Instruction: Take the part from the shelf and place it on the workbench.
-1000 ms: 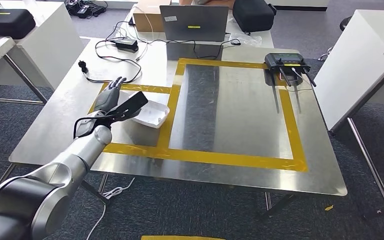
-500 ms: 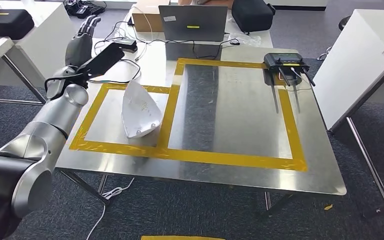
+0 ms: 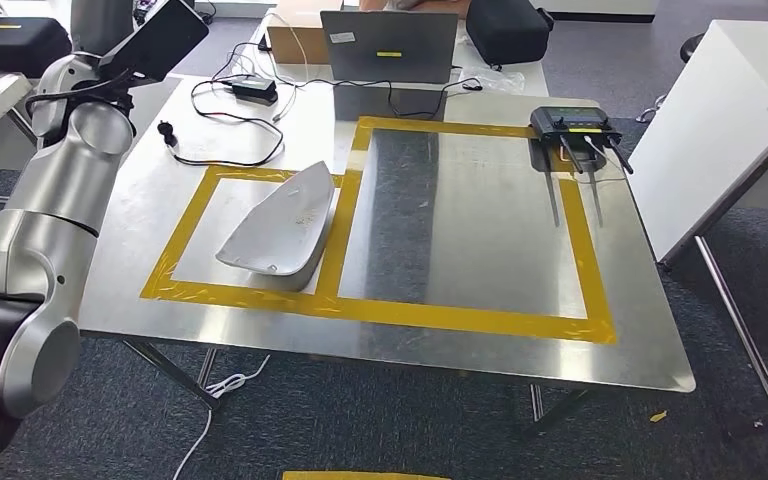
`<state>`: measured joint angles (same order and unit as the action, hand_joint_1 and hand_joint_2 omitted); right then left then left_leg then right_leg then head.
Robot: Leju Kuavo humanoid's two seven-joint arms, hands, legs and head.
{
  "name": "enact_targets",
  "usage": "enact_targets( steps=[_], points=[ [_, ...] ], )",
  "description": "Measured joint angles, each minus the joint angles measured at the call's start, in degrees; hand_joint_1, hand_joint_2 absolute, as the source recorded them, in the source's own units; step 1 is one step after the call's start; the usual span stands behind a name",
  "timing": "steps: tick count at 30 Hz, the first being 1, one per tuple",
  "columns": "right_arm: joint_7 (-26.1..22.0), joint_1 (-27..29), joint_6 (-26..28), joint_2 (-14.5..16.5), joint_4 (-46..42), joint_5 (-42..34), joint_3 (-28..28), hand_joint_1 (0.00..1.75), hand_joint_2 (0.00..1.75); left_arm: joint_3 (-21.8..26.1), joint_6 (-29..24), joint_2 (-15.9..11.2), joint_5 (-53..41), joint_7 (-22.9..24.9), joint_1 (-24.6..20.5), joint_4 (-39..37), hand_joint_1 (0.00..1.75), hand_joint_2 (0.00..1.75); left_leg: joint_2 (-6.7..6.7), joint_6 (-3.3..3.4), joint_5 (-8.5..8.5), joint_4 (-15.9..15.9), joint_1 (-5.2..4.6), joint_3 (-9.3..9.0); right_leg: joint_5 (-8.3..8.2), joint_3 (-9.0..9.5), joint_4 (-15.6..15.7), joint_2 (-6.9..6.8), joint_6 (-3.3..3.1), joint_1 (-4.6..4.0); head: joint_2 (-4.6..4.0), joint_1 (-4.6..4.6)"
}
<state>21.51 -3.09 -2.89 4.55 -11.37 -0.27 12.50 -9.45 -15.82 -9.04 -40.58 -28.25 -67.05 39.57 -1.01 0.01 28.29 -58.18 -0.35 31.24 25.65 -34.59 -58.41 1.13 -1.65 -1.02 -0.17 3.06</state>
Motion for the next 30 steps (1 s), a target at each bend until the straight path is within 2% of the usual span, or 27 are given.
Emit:
enact_targets(
  steps=[12,17,19,20,21,23,24,25,26,27,28,29,30],
  points=[
    [0.0,0.1,0.0,0.5,0.0,-1.1,0.0,0.00,0.00,-3.2,1.4,1.4,-0.6,2.6,1.0,3.7,0.00,0.00,0.01,0.14,0.04,-0.1,-0.31,0.02,-0.07,-0.01,0.0,0.02,0.21,0.20,0.00,0.00],
    [0.0,0.1,0.0,0.7,0.0,-1.7,0.1,0.00,0.00,-4.3,1.9,2.4,-0.7,3.2,1.0,3.7,0.00,0.00,0.02,0.78,-0.21,-0.1,-0.58,0.08,-0.36,0.00,0.1,0.06,0.89,0.51,0.00,0.01],
    [0.0,0.0,0.0,0.7,0.0,-1.9,0.2,0.00,0.00,-4.6,1.9,2.9,-0.9,3.2,0.9,3.7,0.00,0.00,0.26,1.30,-0.87,0.6,-0.23,-0.14,0.14,-0.33,-0.5,0.01,1.37,0.53,0.00,-0.02],
    [0.0,0.0,0.0,0.7,0.0,-1.9,0.2,0.00,0.00,-4.8,1.8,3.1,-1.0,3.2,0.9,3.7,0.00,0.00,0.42,1.55,-1.20,1.0,-0.01,-0.21,1.22,-1.08,-2.0,-0.08,1.64,0.52,0.00,-0.10],
    [0.0,0.0,0.0,0.7,0.0,-2.0,0.2,0.00,0.00,-5.0,1.8,3.3,-1.0,3.3,0.9,3.7,0.00,0.00,0.60,1.73,-1.43,1.2,0.18,-0.21,2.89,-2.40,-4.9,-0.20,1.94,0.61,0.00,-0.18],
    [0.0,0.1,0.0,0.7,0.0,-2.0,0.3,0.00,0.00,-5.4,1.9,3.7,-1.0,3.4,1.1,3.7,0.00,0.00,0.76,1.82,-1.53,1.1,0.29,0.11,6.33,-6.07,-12.6,-0.38,2.50,1.04,0.00,-0.30],
    [0.0,0.1,0.0,0.7,0.0,-2.1,0.3,0.00,0.00,-5.5,1.9,3.8,-1.0,3.5,1.3,3.7,0.00,0.00,0.80,1.79,-1.51,0.9,0.36,0.28,7.04,-7.47,-15.5,-0.47,2.75,1.33,0.00,-0.30],
    [0.1,0.2,0.0,0.7,0.0,-2.1,0.3,0.00,0.00,-5.6,2.0,3.9,-1.0,3.5,1.6,3.7,0.00,0.00,0.83,1.69,-1.46,0.7,0.47,0.42,6.60,-7.92,-16.3,-0.58,2.99,1.61,0.00,-0.30],
    [0.1,0.2,0.0,0.7,0.0,-2.1,0.4,0.00,0.00,-5.6,2.1,4.0,-1.0,3.6,1.7,3.7,0.00,0.00,0.85,1.50,-1.37,0.5,0.63,0.51,5.12,-7.20,-14.8,-0.72,3.23,1.86,0.00,-0.31],
    [0.1,0.2,0.0,0.7,0.0,-2.0,0.4,0.00,0.00,-5.7,2.2,4.1,-1.1,3.7,1.8,3.7,0.00,0.00,0.87,1.20,-1.20,0.2,0.83,0.56,3.01,-5.40,-11.3,-0.88,3.48,2.13,0.00,-0.31],
    [0.1,0.1,0.0,0.7,0.0,-1.9,0.5,0.00,0.00,-5.7,2.3,4.1,-1.1,3.7,1.9,3.7,0.00,0.00,0.88,0.77,-1.00,-0.1,0.98,0.68,1.57,-3.24,-7.2,-1.01,3.70,2.28,0.00,-0.32],
    [0.0,0.1,0.0,0.7,0.0,-1.8,0.5,0.00,0.00,-5.7,2.5,4.0,-1.2,3.9,1.9,3.7,0.00,0.00,0.88,0.30,-0.83,-0.4,1.05,0.84,0.47,-1.57,-4.1,-0.96,3.62,2.27,0.00,-0.35],
    [0.0,0.1,0.0,0.8,0.0,-1.7,0.5,0.00,0.00,-5.8,2.5,4.0,-1.4,4.0,1.9,3.8,0.00,0.00,0.85,-0.18,-0.72,-0.7,1.04,0.99,0.16,-0.62,-2.1,-0.90,3.39,2.23,0.00,-0.39]
  ],
)
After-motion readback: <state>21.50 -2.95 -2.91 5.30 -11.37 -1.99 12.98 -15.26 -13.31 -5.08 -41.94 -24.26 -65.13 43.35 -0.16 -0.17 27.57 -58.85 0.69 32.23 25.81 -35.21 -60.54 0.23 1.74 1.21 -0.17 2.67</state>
